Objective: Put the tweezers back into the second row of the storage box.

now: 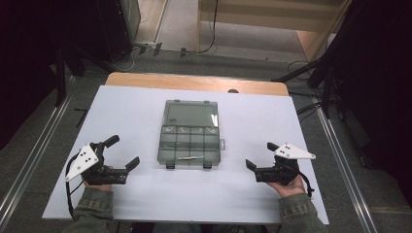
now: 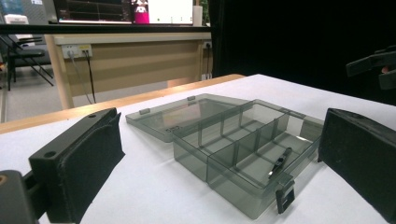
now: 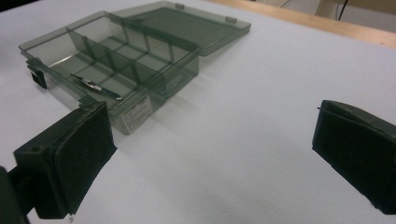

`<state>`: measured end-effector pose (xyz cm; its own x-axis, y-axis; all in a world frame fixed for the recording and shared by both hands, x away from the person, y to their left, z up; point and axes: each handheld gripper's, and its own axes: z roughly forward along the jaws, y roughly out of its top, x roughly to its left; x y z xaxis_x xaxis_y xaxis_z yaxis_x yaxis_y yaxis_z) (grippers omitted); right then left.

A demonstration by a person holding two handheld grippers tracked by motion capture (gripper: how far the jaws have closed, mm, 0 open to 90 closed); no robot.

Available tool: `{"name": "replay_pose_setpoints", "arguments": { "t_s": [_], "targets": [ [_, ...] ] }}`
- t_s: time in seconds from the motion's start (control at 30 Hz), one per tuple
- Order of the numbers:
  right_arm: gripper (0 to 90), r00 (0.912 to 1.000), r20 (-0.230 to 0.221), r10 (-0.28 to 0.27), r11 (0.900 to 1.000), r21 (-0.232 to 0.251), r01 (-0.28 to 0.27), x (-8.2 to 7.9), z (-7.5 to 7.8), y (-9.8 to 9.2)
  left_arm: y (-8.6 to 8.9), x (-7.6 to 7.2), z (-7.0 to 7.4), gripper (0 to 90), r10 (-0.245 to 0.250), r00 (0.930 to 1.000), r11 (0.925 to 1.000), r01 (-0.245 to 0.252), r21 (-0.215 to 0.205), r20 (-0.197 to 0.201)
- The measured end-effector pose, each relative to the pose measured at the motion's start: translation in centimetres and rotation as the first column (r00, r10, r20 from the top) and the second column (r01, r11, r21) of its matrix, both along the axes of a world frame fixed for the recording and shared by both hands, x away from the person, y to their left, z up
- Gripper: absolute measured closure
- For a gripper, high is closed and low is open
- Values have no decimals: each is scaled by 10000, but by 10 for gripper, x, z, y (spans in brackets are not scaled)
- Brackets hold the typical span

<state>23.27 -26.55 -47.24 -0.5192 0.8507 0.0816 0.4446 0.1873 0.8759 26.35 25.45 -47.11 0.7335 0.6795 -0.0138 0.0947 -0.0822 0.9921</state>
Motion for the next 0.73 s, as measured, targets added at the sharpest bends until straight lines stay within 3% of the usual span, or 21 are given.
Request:
{"name": "replay_pose_setpoints", "arguments": {
  "t_s": [0.07,0.1,0.2,0.4,0.73],
  "targets": [
    [0,10000,52,-80,9999,93,79,-2,-1,-3,0,0,0,0,-9,10000,10000,9,-9,10],
    [0,9988,478,-118,9988,485,95,-8,-4,-10,-1,-1,0,0,-47,10000,10000,47,-10,22],
    [0,9960,871,-210,9968,787,141,-16,-9,-19,-1,-1,0,0,-51,10000,10000,51,31,-6],
    [0,9907,1213,-618,9892,1394,446,-24,-14,-31,-1,-1,0,0,-80,10000,10000,80,12,-58],
    [0,9888,1201,-887,9911,1099,756,-24,-20,-32,-2,-3,0,0,-160,9999,9998,159,-69,-49]
  ]
}}
